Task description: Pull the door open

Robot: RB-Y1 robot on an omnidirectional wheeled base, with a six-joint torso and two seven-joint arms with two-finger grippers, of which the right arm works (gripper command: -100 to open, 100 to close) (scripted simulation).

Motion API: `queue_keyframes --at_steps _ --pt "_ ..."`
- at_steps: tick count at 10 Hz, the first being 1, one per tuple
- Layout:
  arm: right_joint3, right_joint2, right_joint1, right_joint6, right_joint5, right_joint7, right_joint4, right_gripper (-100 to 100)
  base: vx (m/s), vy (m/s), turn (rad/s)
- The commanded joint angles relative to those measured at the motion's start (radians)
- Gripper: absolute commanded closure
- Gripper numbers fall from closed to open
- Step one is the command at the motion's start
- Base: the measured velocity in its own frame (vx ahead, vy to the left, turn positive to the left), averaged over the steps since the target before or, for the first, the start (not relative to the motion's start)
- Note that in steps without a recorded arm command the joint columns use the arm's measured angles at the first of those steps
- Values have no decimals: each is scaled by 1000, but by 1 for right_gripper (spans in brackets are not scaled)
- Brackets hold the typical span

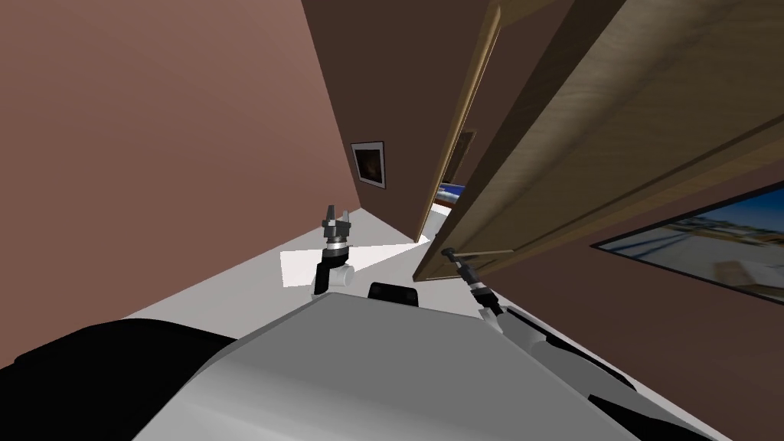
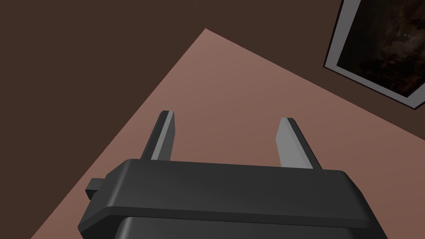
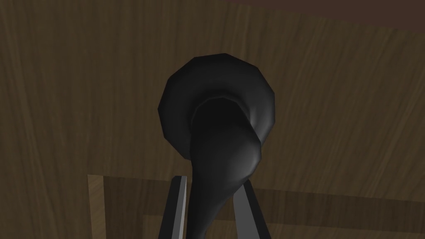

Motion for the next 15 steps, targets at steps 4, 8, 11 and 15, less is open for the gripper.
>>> queue_keyframes --at_steps 4,8,11,15 --pt "87 15 -27 20 -69 10 2 100 -132 -80 76" --pt "164 23 -54 42 -136 17 17 100 -165 -102 92" --pt "172 15 -38 37 -153 16 -2 100 -130 -66 171" --pt "198 -2 -19 26 -195 19 -16 100 -186 -103 195"
